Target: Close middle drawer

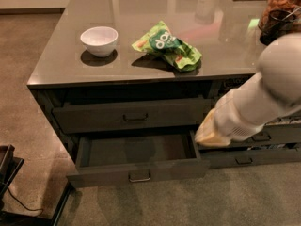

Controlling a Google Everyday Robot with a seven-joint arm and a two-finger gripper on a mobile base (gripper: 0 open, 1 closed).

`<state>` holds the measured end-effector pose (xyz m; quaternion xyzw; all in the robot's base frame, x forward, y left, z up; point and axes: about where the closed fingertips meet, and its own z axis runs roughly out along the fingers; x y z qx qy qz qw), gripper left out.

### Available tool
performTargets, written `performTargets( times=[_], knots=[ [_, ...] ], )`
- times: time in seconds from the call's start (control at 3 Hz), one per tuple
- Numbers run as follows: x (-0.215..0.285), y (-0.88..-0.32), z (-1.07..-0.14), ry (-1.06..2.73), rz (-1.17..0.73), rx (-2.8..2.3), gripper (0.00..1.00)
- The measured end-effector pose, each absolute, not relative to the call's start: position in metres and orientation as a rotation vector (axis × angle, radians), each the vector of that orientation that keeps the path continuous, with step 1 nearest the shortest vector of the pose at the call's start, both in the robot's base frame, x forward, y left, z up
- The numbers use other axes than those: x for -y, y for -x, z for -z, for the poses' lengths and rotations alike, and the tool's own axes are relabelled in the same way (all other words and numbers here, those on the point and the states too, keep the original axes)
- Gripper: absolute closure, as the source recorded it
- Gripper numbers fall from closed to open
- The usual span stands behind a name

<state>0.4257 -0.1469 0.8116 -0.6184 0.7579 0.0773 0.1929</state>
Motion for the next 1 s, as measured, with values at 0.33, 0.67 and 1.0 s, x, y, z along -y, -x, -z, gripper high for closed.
performTargets(
  times=[0.33,0.67,1.0],
  knots=[
    [0.113,-0.411,-0.703,1.766,-0.346,-2.157,1.0],
    [0.113,-0.411,-0.704,1.766,-0.346,-2.156,1.0],
    [0.114,-0.416,-0.67,1.773,-0.33,-2.13,1.0]
  ],
)
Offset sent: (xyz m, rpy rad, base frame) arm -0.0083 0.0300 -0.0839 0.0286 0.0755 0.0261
